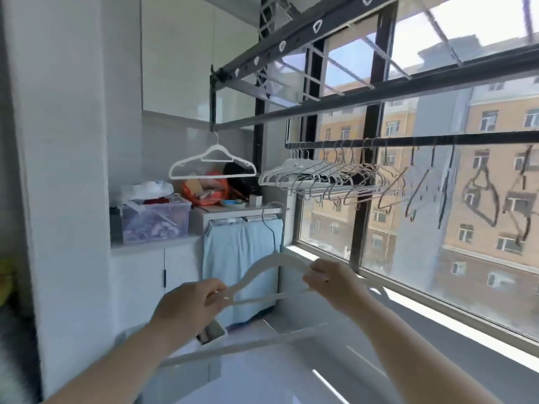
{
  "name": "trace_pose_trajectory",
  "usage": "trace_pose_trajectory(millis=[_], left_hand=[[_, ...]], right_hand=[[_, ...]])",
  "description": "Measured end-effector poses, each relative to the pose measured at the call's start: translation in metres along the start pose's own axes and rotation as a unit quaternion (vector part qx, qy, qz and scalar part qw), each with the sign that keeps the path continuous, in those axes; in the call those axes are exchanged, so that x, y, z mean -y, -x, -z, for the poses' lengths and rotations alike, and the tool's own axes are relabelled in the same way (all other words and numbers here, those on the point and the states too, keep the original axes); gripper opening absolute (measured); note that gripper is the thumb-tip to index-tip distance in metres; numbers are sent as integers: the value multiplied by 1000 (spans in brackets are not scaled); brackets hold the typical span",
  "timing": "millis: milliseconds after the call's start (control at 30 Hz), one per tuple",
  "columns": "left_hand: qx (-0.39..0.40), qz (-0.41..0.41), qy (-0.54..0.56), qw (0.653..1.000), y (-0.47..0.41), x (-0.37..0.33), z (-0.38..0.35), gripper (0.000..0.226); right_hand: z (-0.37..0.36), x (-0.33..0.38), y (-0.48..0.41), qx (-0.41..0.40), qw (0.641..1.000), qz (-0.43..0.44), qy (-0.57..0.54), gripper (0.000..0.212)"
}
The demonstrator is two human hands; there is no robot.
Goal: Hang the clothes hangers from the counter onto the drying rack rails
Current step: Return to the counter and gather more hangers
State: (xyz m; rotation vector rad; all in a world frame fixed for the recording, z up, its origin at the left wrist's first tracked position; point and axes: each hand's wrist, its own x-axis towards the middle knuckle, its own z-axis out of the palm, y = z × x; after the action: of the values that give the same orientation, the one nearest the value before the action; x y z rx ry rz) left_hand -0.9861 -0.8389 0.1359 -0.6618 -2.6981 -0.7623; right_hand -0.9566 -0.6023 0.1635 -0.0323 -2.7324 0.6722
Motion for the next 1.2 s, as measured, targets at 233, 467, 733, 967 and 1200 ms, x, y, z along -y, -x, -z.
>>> trace_pose_trajectory(millis=[233, 467, 733, 967, 1200], left_hand=[[-66, 23, -87, 994, -126, 45, 33, 29], [-148, 56, -49, 986, -244, 92, 66, 39], [-186, 38, -58, 980, -364, 131, 95, 32], [-177, 0, -21, 984, -451, 156, 115, 35], [-133, -28, 17, 991, -497, 178, 102, 22]], right_hand=[[-12, 19, -161, -40, 997, 68, 2, 25], [35, 62, -287, -191, 944, 187, 192, 34], [61, 127, -385, -311, 794, 182, 491, 45], [68, 159, -430, -277, 801, 16, 531, 23], [56, 148, -442, -336, 753, 17, 566, 23]])
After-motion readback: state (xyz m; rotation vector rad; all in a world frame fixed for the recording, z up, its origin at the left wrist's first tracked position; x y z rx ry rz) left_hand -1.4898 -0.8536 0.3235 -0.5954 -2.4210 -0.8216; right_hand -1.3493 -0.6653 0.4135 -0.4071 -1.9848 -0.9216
